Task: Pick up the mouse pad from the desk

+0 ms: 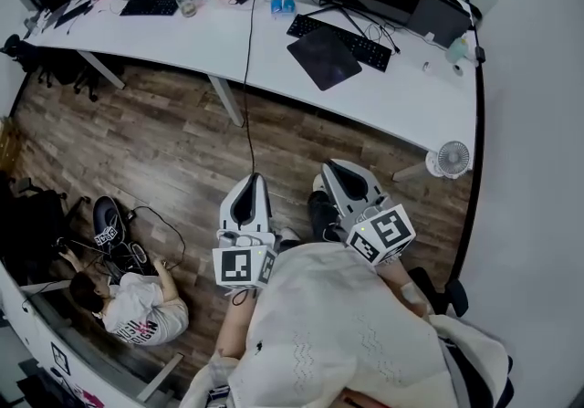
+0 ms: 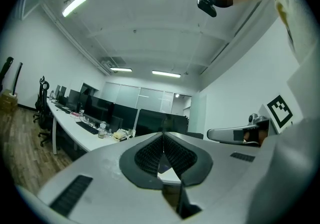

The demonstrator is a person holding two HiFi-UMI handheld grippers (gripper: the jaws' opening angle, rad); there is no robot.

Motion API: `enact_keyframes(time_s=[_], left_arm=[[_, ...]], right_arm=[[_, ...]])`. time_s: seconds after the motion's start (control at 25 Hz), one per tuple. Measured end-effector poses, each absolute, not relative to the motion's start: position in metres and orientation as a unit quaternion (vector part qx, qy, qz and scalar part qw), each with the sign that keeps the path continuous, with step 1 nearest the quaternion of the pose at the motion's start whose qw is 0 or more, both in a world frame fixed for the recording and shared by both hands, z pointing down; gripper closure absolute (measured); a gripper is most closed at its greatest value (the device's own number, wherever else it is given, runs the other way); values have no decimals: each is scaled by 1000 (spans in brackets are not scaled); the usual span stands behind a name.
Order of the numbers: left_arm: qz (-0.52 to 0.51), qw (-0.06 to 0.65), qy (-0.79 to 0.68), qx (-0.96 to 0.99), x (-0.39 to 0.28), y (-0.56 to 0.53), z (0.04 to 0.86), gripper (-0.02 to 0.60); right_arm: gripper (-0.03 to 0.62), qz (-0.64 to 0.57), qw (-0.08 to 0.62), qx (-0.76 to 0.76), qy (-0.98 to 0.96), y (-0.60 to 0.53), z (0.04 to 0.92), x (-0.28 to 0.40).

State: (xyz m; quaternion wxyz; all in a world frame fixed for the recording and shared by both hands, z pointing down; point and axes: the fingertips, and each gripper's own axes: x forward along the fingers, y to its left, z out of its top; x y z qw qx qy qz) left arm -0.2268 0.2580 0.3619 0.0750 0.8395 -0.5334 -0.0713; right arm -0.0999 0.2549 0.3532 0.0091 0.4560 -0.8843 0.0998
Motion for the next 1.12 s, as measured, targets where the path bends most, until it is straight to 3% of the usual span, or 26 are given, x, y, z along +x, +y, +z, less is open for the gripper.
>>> enact_keyframes(time_s=[1.12], left_arm=[[-59,81,-581,808,-190,62,357,566]], right_arm=[[593,126,19,384,-915,34,356,-79]])
